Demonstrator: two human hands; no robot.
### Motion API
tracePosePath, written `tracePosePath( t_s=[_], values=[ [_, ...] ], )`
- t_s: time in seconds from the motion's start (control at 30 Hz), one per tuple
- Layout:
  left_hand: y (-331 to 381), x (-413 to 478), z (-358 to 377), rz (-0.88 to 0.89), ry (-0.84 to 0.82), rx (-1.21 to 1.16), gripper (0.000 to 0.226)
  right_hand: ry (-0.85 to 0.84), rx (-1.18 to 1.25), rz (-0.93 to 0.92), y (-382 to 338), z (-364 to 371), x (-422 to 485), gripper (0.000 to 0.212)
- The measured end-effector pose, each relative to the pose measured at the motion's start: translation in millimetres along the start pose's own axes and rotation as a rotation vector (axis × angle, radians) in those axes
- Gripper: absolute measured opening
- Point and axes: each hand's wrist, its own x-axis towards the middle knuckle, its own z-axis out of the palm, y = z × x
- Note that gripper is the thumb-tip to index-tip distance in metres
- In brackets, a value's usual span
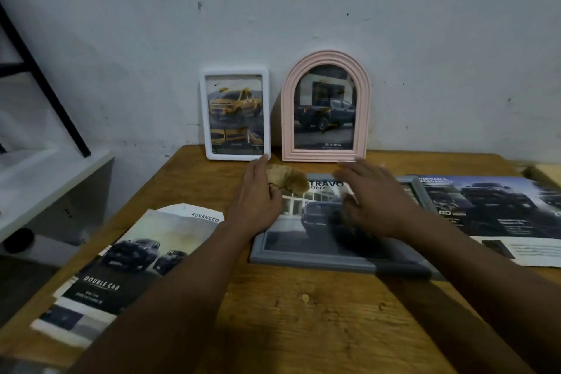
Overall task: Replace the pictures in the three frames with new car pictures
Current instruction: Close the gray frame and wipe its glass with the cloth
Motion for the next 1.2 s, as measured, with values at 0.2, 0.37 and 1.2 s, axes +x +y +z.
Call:
tracePosePath(
  t_s=[0.2, 0.37, 1.2],
  values=[
    [-2, -15, 0, -0.166, 0.096, 0.059, 0.072, -0.137, 0.081, -0.291, -52, 35, 84, 0.055],
    [-1, -11, 1, -0.126, 0.072, 0.172, 0.072, -0.075, 0.068, -0.256, -49, 42, 99, 0.043],
    [14, -4, 6, -0.037, -0.146, 0.357, 0.064, -0.069, -0.154, 0.052, 33, 26, 55, 0.041]
  ],
)
